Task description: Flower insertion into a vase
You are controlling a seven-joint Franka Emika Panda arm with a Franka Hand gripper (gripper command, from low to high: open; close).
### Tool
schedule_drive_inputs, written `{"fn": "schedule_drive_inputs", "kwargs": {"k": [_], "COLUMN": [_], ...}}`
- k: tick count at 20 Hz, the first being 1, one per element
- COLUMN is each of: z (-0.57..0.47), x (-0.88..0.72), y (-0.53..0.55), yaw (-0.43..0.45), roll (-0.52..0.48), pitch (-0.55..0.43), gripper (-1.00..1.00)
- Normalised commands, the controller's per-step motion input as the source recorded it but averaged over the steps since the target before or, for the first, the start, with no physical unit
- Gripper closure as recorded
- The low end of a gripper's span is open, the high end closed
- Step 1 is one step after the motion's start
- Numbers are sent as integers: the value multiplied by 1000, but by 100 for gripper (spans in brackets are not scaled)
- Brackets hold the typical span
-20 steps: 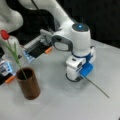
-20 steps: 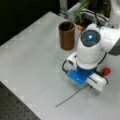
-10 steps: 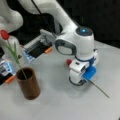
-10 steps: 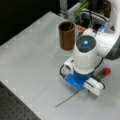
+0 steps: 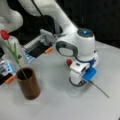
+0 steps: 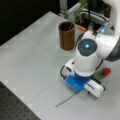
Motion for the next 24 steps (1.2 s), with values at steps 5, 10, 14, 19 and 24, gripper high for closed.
{"fn": "schedule_drive_inputs", "kwargs": {"k": [5, 10, 14, 19, 24], "z": [-81, -114, -132, -124, -120], "x": [157, 139, 103, 79, 67], "y": [119, 73, 59, 25, 9], "yaw": [23, 37, 40, 33, 22], "roll": [-268, -255, -251, -249, -240], "pitch": [-41, -61, -61, -45, -30], "gripper": [100, 100, 100, 100, 100]}}
